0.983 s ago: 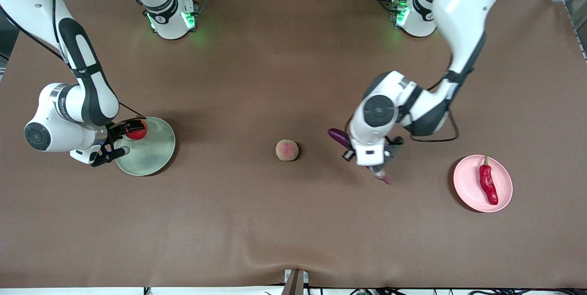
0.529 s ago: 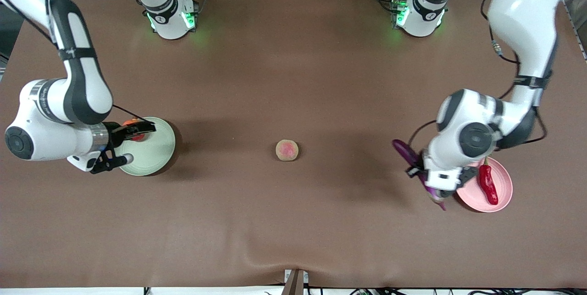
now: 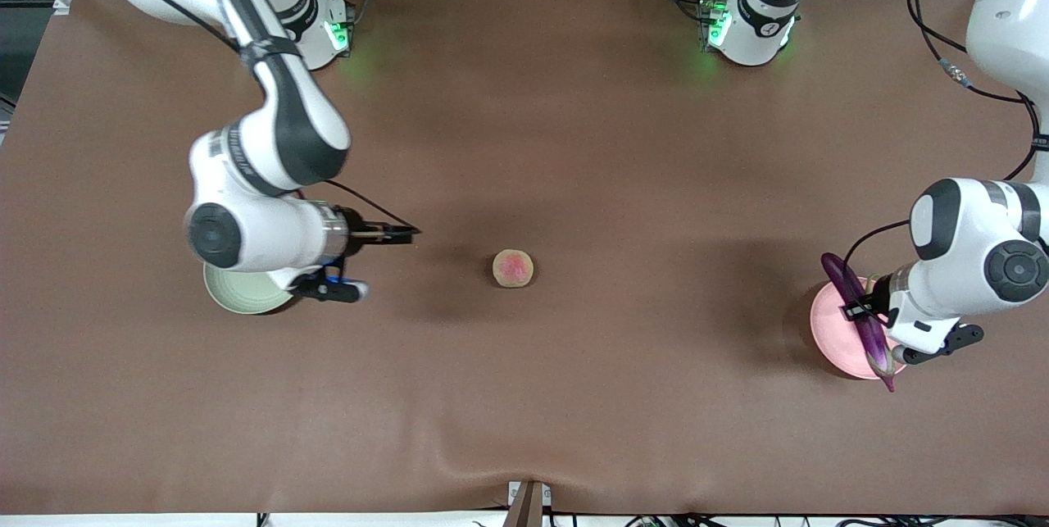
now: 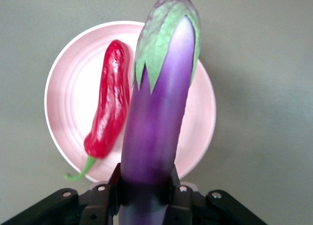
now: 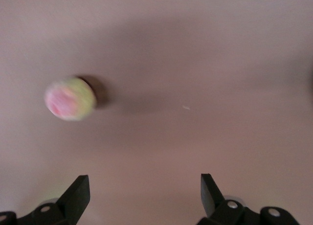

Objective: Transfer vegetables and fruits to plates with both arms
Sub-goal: 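Place the eggplant on the pink plate while the right gripper reaches the peach, then grasp the peach with the right gripper while the left arm withdraws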

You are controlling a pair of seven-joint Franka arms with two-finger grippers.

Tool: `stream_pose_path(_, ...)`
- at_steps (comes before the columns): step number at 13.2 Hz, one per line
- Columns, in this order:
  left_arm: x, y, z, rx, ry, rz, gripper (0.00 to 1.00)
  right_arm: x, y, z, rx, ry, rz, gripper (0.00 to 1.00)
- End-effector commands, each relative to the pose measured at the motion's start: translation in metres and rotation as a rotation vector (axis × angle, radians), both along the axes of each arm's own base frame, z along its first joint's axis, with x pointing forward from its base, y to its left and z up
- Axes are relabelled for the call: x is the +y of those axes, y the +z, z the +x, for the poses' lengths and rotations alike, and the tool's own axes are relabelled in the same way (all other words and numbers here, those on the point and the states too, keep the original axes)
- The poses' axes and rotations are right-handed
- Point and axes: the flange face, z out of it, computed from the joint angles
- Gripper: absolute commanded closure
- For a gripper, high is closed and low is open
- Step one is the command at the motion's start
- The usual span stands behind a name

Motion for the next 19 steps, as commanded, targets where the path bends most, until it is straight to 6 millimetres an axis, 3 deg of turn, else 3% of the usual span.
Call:
stream_pose_path(1,0.001,-0.013,0.005,-0.019,-0.036,-0.001,1.00,0.077,-0.029,0.002,-0.070,-0.121,0.016,0.00)
stream_pose_path(3,0.004,-0.018,0.011,-0.026,-0.028,-0.012,1.00,0.116,-0.057,-0.007,-0.121,-0.190,0.020,0.00)
stream_pose_path(5,0.009,-0.025,0.013,-0.023,-0.026,-0.017,0.96,0.122,-0.062,-0.008,-0.131,-0.206,0.022,0.00)
stream_pose_path(6,0.015,-0.027,0.012,-0.020,-0.027,-0.014,0.81,0.124,-0.066,-0.010,-0.131,-0.199,0.014,0.00)
stream_pose_path(9,0.022,-0.024,0.012,-0.024,-0.047,-0.010,0.00,0.150,-0.070,-0.019,-0.202,-0.232,0.030,0.00)
stream_pose_path(11,0.027,-0.013,0.015,-0.040,-0.033,-0.009,0.00,0.155,-0.078,-0.019,-0.229,-0.257,0.018,0.00)
stream_pose_path(13,0.031,0.016,0.020,-0.080,-0.022,0.000,0.00,0.161,-0.094,-0.027,-0.257,-0.201,-0.037,0.00)
stream_pose_path(16,0.030,0.082,0.018,-0.133,-0.016,0.019,0.00,0.162,-0.115,-0.036,-0.285,-0.158,-0.128,0.00)
stream_pose_path(19,0.017,0.163,0.006,-0.163,-0.031,-0.009,0.00,0.168,-0.118,-0.041,-0.288,-0.174,-0.129,0.00)
